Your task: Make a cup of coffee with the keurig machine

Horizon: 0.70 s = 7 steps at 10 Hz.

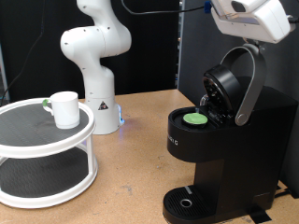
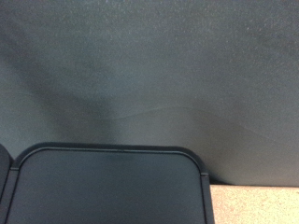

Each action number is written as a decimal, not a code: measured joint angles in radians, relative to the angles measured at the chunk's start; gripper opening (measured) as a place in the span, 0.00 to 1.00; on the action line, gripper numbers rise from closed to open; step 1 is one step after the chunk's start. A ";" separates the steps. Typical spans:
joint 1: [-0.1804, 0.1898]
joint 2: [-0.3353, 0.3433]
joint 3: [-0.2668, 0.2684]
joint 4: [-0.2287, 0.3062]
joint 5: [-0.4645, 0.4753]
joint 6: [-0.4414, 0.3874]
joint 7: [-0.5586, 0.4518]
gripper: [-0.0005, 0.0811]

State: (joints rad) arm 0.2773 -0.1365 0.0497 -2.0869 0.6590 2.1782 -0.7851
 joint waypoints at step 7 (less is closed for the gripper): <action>-0.024 -0.039 -0.045 -0.001 0.002 -0.068 -0.043 0.01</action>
State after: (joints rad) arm 0.2536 -0.1757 0.0049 -2.0879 0.6610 2.1104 -0.8276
